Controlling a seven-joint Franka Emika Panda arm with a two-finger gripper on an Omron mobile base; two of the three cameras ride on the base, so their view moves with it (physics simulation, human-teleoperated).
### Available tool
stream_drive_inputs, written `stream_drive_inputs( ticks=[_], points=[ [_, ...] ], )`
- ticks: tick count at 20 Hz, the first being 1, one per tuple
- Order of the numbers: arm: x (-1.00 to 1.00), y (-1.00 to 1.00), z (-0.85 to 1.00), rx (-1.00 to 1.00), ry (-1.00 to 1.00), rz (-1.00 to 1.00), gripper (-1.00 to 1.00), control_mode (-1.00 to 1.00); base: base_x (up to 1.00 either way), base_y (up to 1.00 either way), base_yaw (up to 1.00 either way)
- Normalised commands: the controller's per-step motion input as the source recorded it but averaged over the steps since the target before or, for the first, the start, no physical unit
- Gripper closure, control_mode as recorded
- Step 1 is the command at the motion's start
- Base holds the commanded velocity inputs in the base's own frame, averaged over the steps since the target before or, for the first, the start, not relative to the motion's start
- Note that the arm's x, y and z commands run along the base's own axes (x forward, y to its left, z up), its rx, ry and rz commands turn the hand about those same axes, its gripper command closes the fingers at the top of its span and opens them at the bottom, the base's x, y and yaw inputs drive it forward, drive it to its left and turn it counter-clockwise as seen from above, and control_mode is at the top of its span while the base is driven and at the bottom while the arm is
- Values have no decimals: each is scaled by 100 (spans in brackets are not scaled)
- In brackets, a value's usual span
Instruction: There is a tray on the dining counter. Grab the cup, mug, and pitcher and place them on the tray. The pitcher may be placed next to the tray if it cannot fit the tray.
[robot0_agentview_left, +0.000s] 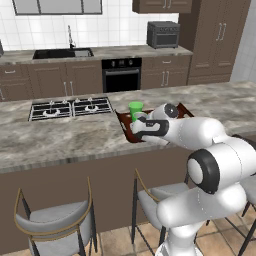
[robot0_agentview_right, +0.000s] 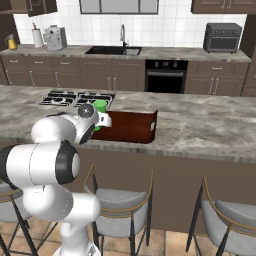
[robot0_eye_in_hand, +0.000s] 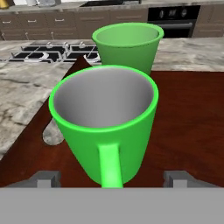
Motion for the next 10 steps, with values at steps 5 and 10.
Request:
stream_drive_inputs(
  ticks=[5,10],
  points=[
    [0,0,0,0,0,0,-100,-100,0,0,0],
    [0,-1,2,0,0,0,-100,-100,0,0,0]
  ],
)
